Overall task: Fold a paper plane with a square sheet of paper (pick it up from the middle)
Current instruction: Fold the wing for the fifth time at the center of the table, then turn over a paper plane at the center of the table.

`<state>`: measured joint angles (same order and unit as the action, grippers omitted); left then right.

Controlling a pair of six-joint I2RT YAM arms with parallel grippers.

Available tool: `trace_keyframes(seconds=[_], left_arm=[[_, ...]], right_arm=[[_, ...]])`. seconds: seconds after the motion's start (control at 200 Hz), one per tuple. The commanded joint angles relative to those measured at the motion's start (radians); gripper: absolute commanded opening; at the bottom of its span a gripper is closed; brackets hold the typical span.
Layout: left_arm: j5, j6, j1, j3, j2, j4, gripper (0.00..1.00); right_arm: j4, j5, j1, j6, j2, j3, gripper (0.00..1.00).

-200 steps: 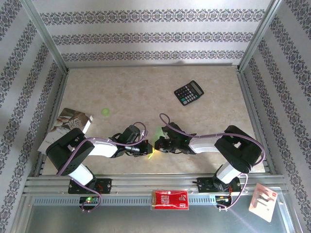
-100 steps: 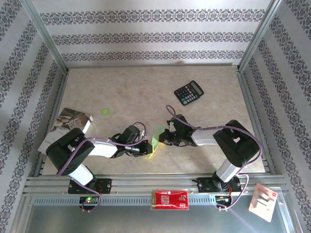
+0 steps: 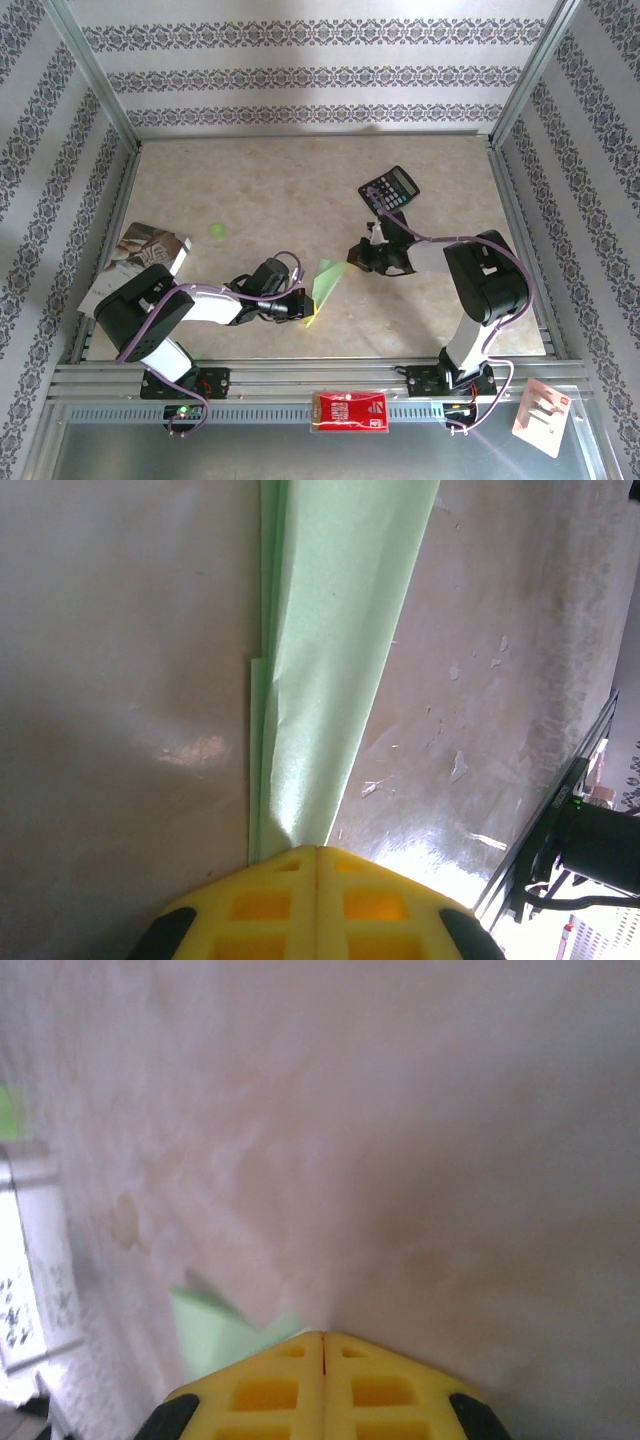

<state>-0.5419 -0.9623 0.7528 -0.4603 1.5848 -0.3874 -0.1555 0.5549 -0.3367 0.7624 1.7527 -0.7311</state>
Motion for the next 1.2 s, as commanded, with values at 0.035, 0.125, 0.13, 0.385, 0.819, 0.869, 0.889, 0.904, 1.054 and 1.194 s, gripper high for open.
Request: trace_keyframes(seconds=[0.035, 0.125, 0.13, 0.385, 0.819, 0.869, 0.889, 0.904, 1.054, 1.194], left_arm=[[0.06, 0.004, 0.032, -0.002, 0.035, 0.18, 0.0], [0.06, 0.002, 0.033, -0.024, 0.032, 0.182, 0.0], [0.06, 0.002, 0.033, -0.024, 0.031, 0.182, 0.0], [0.067, -0.025, 0.033, -0.072, -0.019, 0.15, 0.18], [0.225, 0.004, -0.143, 0.015, -0.406, 0.362, 0.42], [0.25, 0.033, -0.171, 0.001, -0.435, 0.429, 0.43], [0.258, 0.044, -0.181, -0.002, -0.444, 0.445, 0.43], [0.258, 0.049, -0.189, -0.004, -0.452, 0.453, 0.44], [0.251, 0.069, -0.233, -0.003, -0.482, 0.467, 0.47], [0.221, 0.07, -0.239, 0.009, -0.468, 0.445, 0.47]], right_arm=[[0.051, -0.046, 0.029, -0.052, -0.058, -0.002, 0.05], [0.051, -0.033, 0.001, -0.046, -0.147, 0.038, 0.06], [0.052, -0.034, -0.002, -0.046, -0.153, 0.041, 0.06], [0.043, -0.1, -0.195, 0.013, -0.28, 0.124, 0.08], [0.361, -0.649, -0.491, 0.115, -0.388, 0.032, 0.33], [0.395, -0.694, -0.527, 0.138, -0.355, -0.006, 0.48], [0.403, -0.712, -0.537, 0.143, -0.341, -0.026, 0.51], [0.408, -0.721, -0.547, 0.146, -0.332, -0.036, 0.53], [0.461, -0.808, -0.612, 0.156, -0.212, -0.139, 0.77], [0.578, -0.907, -0.651, 0.154, -0.094, -0.252, 0.84]])
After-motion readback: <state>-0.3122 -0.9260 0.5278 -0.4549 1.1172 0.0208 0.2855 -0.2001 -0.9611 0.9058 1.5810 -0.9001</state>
